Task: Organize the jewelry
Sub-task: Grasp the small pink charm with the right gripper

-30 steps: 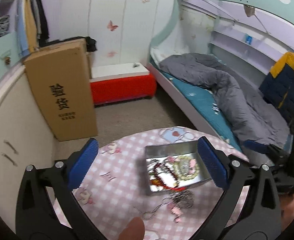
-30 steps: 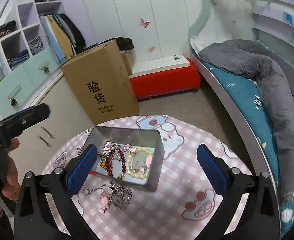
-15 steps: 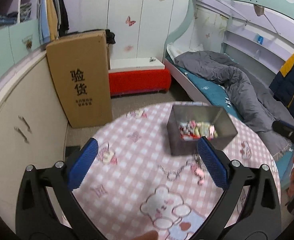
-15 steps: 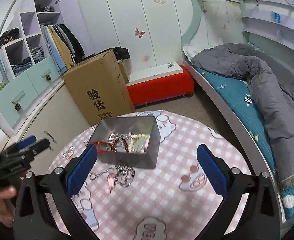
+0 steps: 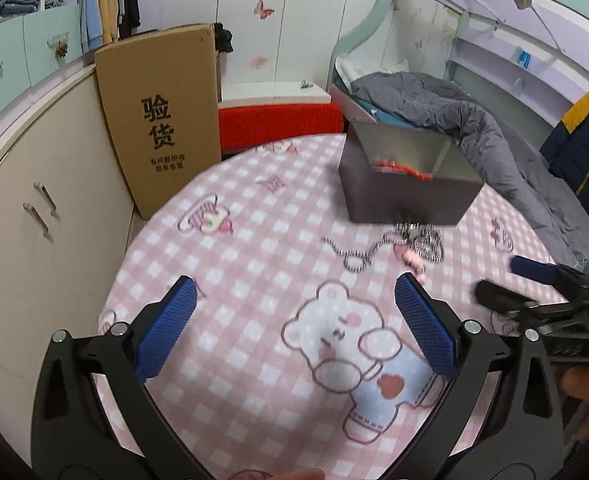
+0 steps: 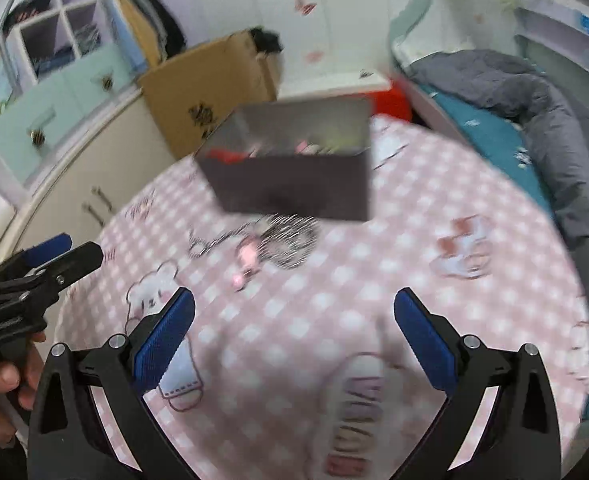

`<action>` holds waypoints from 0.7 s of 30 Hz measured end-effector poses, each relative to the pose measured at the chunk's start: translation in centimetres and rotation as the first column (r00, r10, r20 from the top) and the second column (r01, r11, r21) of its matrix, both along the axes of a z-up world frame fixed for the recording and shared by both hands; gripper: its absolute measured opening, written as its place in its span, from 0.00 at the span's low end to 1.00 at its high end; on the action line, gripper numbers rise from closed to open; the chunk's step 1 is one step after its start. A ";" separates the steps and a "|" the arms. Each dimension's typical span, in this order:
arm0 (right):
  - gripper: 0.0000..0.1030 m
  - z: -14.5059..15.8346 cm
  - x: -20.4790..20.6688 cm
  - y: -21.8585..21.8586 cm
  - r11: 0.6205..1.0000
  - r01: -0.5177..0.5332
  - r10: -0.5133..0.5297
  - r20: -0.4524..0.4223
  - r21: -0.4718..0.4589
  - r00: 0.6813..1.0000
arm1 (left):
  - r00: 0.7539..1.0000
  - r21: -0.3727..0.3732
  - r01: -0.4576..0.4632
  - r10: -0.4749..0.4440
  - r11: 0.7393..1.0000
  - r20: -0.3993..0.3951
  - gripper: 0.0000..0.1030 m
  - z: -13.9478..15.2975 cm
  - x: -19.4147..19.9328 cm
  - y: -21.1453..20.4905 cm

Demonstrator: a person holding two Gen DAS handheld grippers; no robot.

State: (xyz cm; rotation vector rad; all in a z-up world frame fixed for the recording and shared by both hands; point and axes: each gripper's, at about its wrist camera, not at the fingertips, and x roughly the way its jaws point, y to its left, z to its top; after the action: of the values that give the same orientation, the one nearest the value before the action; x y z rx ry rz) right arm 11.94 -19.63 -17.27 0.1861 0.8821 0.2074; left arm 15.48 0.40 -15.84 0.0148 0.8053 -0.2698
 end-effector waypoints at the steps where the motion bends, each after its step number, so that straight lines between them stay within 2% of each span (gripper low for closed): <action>1: 0.86 -0.4 0.4 0.6 1.000 -0.012 0.012 -0.003 0.006 1.000 | 1.000 0.010 0.001 -0.001 1.000 -0.005 0.94 -0.3 -0.2 0.0; 2: 0.82 -0.8 0.9 1.2 1.000 -0.021 0.021 -0.011 0.007 1.000 | 1.000 0.021 0.002 -0.002 1.000 -0.010 0.94 -0.5 -0.3 -0.1; 4: 0.58 -1.0 1.7 1.8 1.000 -0.022 0.022 -0.016 0.001 1.000 | 1.000 0.031 0.001 -0.001 1.000 -0.014 0.94 -0.8 -0.4 0.1; 6: 0.49 -1.4 2.8 2.7 0.999 -0.034 0.033 -0.032 -0.017 0.999 | 1.000 0.033 0.002 -0.001 0.999 -0.020 0.94 -1.0 -0.4 0.1; 8: 0.44 -1.7 3.5 3.8 0.996 -0.057 0.056 -0.020 -0.064 0.998 | 1.000 0.042 0.002 -0.002 0.999 -0.021 0.94 -1.1 -0.2 0.0; 9: 0.32 -1.8 3.6 4.1 0.993 -0.060 0.059 -0.015 -0.100 0.998 | 1.000 0.047 0.005 -0.004 0.999 -0.021 0.94 -1.1 0.0 -0.1; 10: 0.16 -1.9 3.6 4.4 0.987 -0.054 0.054 -0.003 -0.151 0.999 | 1.000 0.052 0.008 -0.007 0.999 -0.021 0.94 -1.1 0.2 -0.3; 11: 0.12 -1.9 3.7 4.3 0.985 -0.048 0.048 -0.002 -0.167 0.999 | 1.000 0.057 0.013 -0.012 0.998 -0.022 0.94 -1.1 0.3 -0.5; 15: 0.12 -1.9 2.4 3.0 0.987 -0.072 0.072 -0.002 -0.146 0.997 | 0.999 0.078 0.048 -0.048 0.996 -0.013 0.94 -1.0 1.0 -1.8; 21: 0.12 -1.4 -0.3 -1.6 0.999 -0.006 0.006 0.009 -0.043 1.000 | 0.992 0.089 0.127 -0.125 0.988 -0.020 0.94 -1.4 2.7 -5.7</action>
State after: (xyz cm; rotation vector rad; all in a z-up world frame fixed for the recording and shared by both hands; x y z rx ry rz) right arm 11.69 -21.27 -18.69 0.1426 0.8772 0.1950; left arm 18.21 -5.29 -17.26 0.1489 0.8318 -0.3532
